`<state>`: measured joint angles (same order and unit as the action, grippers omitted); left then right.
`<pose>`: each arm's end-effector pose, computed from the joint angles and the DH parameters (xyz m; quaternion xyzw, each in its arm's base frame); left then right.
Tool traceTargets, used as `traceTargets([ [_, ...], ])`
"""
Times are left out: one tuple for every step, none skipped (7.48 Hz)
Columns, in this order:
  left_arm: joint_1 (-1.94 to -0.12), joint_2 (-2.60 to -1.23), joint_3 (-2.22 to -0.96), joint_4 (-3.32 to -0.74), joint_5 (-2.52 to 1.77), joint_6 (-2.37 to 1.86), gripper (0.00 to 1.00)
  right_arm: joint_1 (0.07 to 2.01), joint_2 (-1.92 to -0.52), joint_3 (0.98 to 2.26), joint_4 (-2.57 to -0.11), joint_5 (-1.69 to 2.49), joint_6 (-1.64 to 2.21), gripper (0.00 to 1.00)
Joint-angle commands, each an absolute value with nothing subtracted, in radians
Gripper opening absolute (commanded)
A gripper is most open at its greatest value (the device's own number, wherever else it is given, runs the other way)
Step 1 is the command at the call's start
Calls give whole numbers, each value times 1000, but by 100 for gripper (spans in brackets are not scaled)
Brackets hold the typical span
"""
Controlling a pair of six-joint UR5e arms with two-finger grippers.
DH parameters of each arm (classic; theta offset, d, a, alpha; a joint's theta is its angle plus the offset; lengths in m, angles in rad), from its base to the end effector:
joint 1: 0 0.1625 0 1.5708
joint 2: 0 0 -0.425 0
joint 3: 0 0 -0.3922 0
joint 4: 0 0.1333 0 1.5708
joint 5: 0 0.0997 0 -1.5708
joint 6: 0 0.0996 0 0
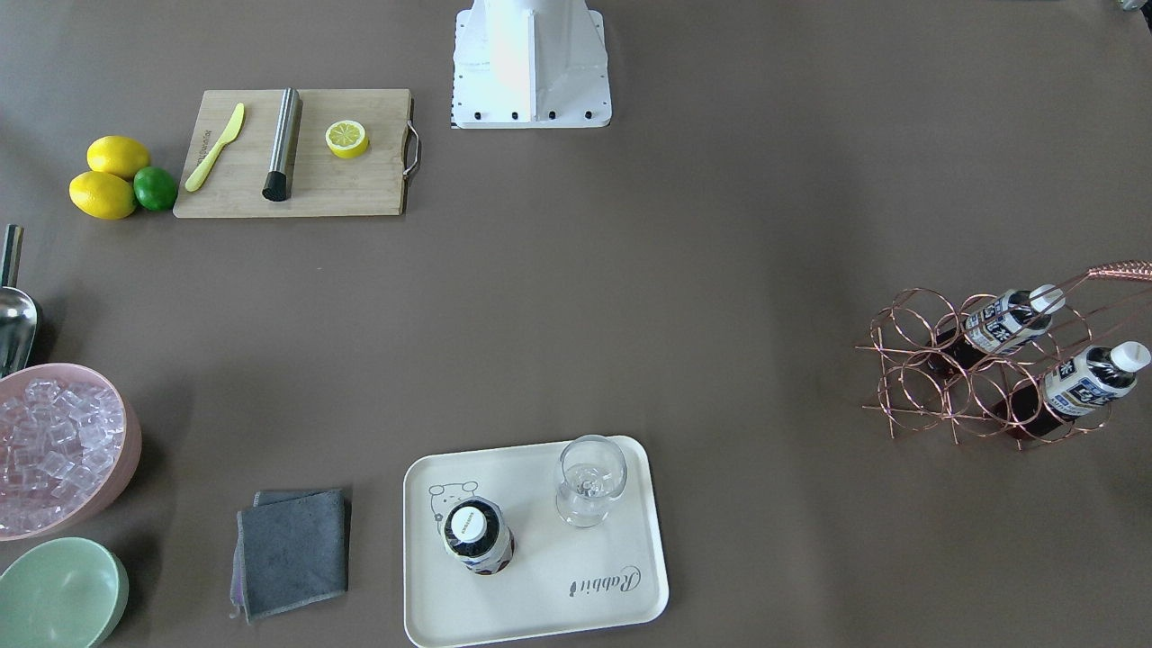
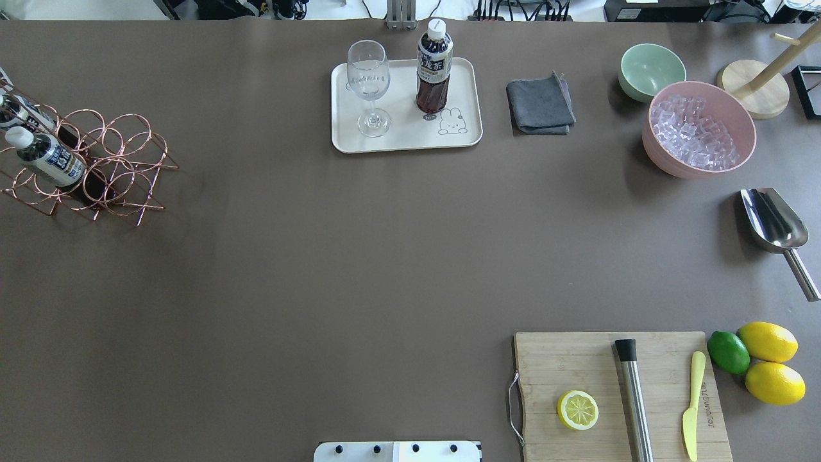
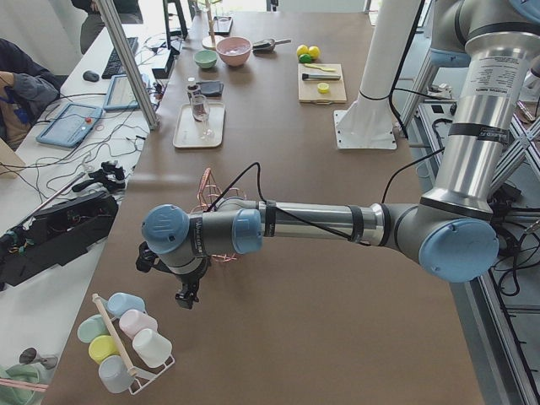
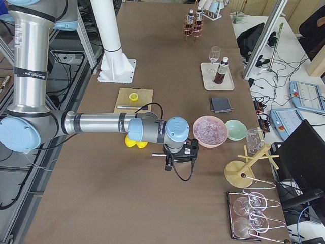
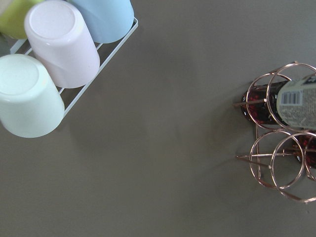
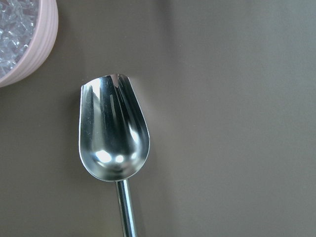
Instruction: Take tea from basket to plate
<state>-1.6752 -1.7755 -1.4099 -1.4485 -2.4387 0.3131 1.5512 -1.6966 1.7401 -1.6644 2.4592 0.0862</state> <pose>-0.1167 -0.5635 0.6335 0.0522 0.4184 0.0780 0.9034 0.0475 -0.4359 0.6348 -0.0453 -0.4278 0.0408 0.9018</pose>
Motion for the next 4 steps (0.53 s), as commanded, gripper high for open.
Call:
traceTargets([
  [-1568,-1785,-1341,-1618,-2437,21,98,1558,-1700,1729,-1666,2465,86,100],
  [-1563,-1786,-1345,-1621,-2437,-35,98,1568,-1700,1729,-1667,2467,86,100],
  [-1562,-1779,-1348,-1624,-2437,-35,98,1575,-1700,1729,-1666,2468,86,100],
  [-1562,-1775,-1354,-1626,-2436,-38,98,1583,-1700,1729,-1667,2470,86,100],
])
